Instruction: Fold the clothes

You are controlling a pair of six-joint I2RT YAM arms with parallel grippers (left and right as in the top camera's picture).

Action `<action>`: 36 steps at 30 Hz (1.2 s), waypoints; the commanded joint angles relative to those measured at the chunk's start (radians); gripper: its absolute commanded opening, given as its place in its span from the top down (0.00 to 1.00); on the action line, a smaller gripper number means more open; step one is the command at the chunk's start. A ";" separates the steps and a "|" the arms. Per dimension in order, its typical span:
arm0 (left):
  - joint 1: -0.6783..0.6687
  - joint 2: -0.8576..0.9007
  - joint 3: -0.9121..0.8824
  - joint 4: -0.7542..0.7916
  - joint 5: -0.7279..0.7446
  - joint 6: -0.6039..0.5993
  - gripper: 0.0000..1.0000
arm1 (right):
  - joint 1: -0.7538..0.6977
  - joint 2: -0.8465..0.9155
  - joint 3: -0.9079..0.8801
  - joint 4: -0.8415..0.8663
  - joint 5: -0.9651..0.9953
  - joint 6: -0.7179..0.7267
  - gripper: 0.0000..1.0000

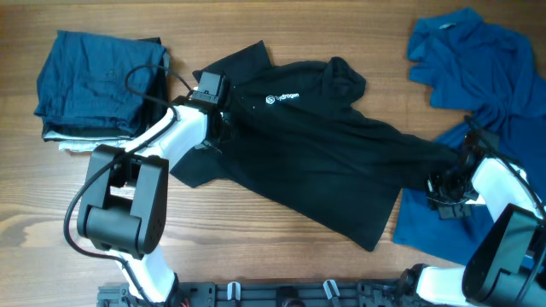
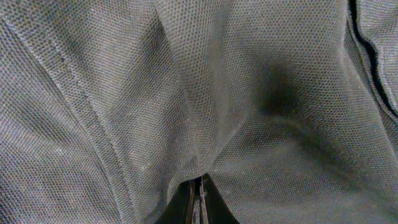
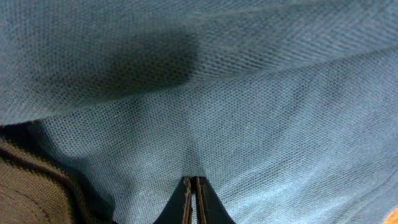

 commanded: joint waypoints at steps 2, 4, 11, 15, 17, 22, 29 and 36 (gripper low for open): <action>0.009 0.028 -0.026 0.003 -0.020 0.005 0.95 | -0.021 0.021 -0.047 0.041 0.122 0.116 0.96; 0.009 0.028 -0.026 0.003 -0.020 0.005 0.95 | -0.070 0.021 -0.047 0.048 0.124 0.115 0.96; 0.009 0.028 -0.026 -0.005 -0.024 0.005 0.95 | -0.343 0.021 -0.043 0.209 0.120 -0.055 0.96; 0.009 0.028 -0.026 -0.004 -0.025 0.005 0.94 | -0.469 0.021 -0.014 0.330 0.119 -0.100 0.96; 0.009 0.028 -0.026 -0.004 -0.029 0.005 0.91 | -0.516 0.021 -0.004 0.389 0.123 -0.128 0.96; 0.009 0.028 -0.026 0.008 -0.028 0.005 0.91 | -0.577 0.021 0.084 0.452 0.076 -0.166 0.96; 0.009 0.028 -0.026 0.013 -0.028 0.005 0.91 | -0.533 0.021 0.422 0.085 -0.040 -0.252 0.96; 0.009 0.028 -0.026 0.019 -0.028 0.005 0.90 | -0.218 0.043 0.430 0.005 -0.095 -0.496 0.96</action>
